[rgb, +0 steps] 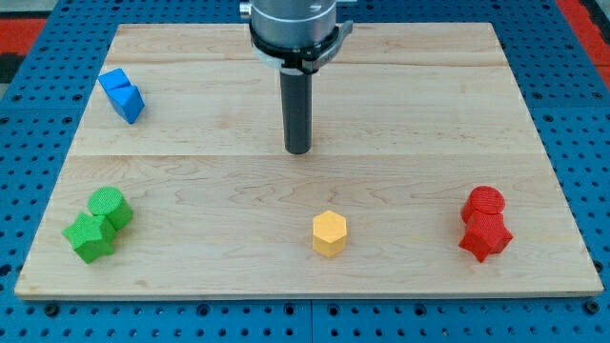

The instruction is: Move your arm to the bottom center

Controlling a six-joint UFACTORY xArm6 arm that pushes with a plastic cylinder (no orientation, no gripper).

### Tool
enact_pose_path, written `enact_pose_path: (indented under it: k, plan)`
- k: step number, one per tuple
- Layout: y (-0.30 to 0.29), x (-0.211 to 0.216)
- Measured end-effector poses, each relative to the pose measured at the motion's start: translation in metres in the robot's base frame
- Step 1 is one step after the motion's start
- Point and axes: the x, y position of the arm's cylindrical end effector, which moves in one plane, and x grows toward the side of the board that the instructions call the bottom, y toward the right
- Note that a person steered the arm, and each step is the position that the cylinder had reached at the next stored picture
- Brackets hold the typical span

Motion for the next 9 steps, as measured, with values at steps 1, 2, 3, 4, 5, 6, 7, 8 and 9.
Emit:
enact_pose_path:
  k: [1, 2, 3, 4, 5, 6, 7, 8, 9]
  plan:
    - [0.0, -0.022]
    - [0.0, -0.025]
    - [-0.006, -0.025]
    - [-0.037, -0.001]
    - [-0.061, 0.037]
    - [-0.068, 0.08]
    - [-0.068, 0.129]
    - [-0.066, 0.173]
    - [-0.039, 0.177]
